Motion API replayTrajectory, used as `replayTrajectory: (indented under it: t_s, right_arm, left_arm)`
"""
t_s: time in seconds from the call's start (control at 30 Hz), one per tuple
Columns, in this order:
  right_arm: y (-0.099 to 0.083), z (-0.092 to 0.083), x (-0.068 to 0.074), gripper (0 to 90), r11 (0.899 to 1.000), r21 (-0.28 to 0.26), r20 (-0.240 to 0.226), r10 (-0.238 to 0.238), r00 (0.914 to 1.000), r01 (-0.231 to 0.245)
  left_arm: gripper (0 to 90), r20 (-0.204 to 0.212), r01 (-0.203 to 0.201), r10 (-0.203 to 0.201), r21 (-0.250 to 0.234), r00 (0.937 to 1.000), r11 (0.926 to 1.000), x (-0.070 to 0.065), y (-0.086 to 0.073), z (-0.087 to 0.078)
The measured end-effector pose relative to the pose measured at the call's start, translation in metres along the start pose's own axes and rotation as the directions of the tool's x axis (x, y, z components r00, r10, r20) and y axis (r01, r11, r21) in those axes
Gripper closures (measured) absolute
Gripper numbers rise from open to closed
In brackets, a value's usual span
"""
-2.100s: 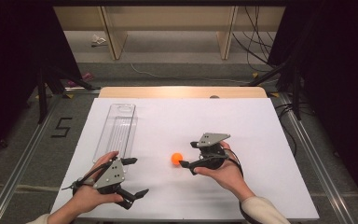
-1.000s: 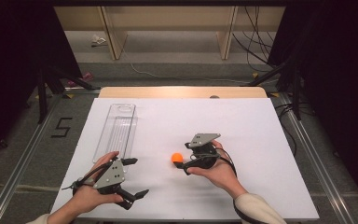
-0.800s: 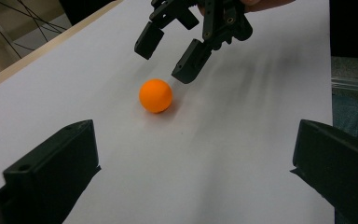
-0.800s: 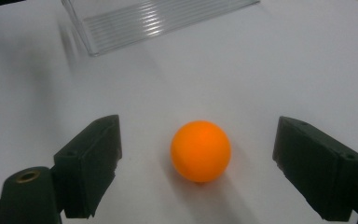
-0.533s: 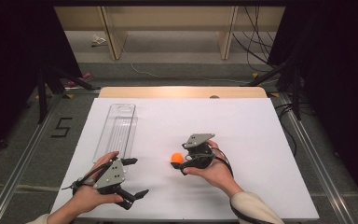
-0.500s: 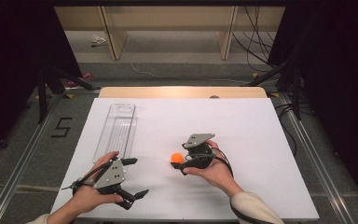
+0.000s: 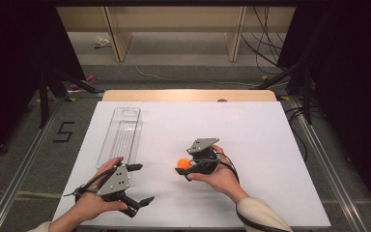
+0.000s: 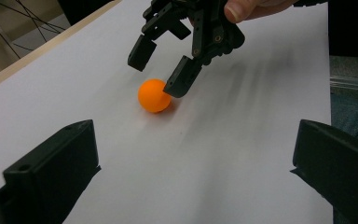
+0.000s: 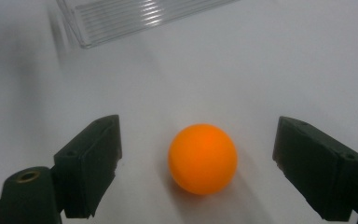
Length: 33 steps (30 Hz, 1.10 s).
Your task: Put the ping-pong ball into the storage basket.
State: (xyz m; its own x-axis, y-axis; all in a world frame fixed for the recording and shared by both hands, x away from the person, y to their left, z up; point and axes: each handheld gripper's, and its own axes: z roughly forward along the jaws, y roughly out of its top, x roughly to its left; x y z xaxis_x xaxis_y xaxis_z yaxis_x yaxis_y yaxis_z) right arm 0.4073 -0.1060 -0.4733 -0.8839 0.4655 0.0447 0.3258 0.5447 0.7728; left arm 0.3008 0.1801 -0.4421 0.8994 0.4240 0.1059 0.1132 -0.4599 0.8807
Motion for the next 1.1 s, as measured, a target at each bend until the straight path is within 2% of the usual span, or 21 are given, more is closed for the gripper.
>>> replayTrajectory:
  t_s: [1.1]
  right_arm:
    - [-0.001,0.018,-0.001,17.8,0.999,0.042,0.0,-0.003,1.0,0.003]
  left_arm:
    - [0.0,-0.001,-0.005,0.005,-0.001,1.0,1.0,0.0,0.0,-0.001]
